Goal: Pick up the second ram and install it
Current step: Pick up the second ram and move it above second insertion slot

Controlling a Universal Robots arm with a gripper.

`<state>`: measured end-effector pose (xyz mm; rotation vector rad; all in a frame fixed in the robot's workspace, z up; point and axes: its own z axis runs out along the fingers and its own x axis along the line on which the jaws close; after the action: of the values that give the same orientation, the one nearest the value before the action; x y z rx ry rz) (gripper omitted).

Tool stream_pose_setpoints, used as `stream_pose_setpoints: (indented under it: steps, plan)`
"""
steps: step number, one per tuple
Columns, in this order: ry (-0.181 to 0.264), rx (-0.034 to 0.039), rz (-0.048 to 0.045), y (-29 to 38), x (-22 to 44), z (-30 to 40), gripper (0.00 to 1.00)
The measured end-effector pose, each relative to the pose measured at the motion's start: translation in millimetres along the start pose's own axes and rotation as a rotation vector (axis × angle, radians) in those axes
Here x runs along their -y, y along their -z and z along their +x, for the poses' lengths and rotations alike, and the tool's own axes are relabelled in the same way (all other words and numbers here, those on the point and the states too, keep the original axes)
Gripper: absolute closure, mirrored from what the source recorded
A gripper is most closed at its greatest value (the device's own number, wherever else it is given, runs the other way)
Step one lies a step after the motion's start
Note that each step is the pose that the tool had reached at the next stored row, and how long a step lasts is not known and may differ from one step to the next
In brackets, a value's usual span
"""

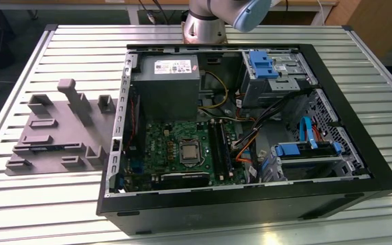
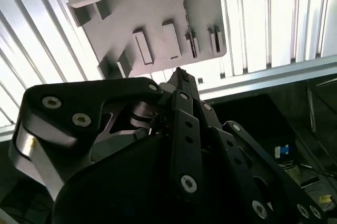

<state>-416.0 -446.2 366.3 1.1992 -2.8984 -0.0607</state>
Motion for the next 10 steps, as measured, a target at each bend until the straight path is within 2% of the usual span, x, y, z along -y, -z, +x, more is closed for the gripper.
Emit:
stream_pose_setpoints:
  steps: [1, 7, 10]
  plan:
    - [0.026, -0.0009, -0.0003, -0.1, -0.1, 0.2, 0.89]
    - [0.11, -0.0037, -0.0008, -0.7, -0.2, 0.3, 0.89]
    - [0.145, 0.0001, -0.0025, -1.1, -0.3, 0.3, 0.89]
